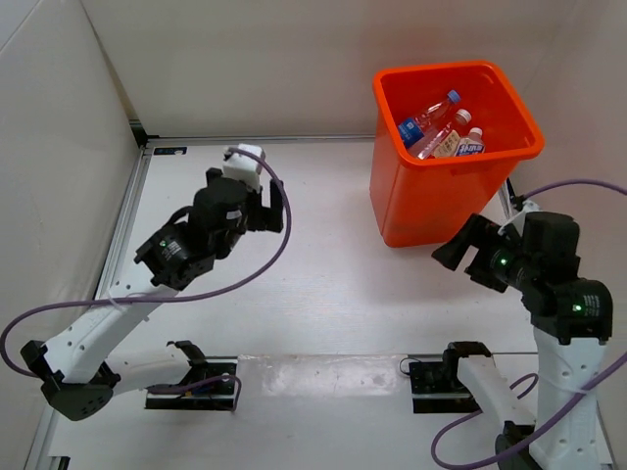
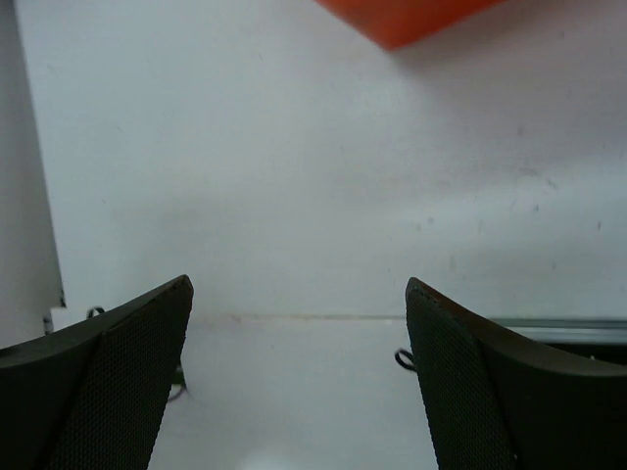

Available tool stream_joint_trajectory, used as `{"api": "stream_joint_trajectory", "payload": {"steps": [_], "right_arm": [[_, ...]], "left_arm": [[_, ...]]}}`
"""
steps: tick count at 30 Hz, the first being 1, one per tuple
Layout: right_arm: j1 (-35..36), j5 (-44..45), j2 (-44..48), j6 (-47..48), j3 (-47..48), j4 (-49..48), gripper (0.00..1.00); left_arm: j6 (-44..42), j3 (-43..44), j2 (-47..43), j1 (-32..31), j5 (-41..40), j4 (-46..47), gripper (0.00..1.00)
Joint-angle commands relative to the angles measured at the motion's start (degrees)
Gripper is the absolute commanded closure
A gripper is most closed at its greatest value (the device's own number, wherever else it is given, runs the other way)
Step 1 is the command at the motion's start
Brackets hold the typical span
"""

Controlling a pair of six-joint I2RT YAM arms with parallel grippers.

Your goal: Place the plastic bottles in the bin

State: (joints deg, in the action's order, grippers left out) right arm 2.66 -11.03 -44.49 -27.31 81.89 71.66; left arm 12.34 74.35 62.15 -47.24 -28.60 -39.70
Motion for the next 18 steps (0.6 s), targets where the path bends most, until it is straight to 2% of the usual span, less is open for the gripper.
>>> {"api": "stream_joint_trajectory", "payload": {"steps": [1,3,6,8,9,11,13,18], "right_arm": [[1.03,-2.42,1.16,3.31,-5.58,4.71,0.10],[1.82,0.20,2.21,3.84,-6.30,6.38,0.10],[3.14,3.20,2.13,4.81,-6.13,8.41,0.10],[3.23,4.87,1.43,6.12,-6.56,8.59,0.10],[3.23,5.05,1.16,6.39,-6.74,8.41,0.10],[3.23,5.23,-0.07,8.14,-6.92,8.06,0.10],[3.58,5.84,-1.03,8.15,-6.92,7.71,0.10],[9.55,9.00,-2.71,7.62,-7.26,6.22,0.10]], "left_arm": [[2.23,5.01,1.92,3.80,-1.12,-1.86,0.01],[4.09,4.84,1.57,6.80,3.02,-2.74,0.01],[3.66,1.52,-1.23,11.89,0.76,-2.40,0.01],[0.86,-4.35,-5.60,13.75,-2.24,0.14,0.01],[-1.24,-5.95,-7.12,16.80,-2.86,1.02,0.01],[-5.11,-11.05,-11.51,18.93,-2.25,5.07,0.01],[-7.93,-17.64,-16.69,23.41,1.70,8.31,0.01],[-5.48,-31.59,-23.90,29.48,4.51,13.24,0.01]]}}
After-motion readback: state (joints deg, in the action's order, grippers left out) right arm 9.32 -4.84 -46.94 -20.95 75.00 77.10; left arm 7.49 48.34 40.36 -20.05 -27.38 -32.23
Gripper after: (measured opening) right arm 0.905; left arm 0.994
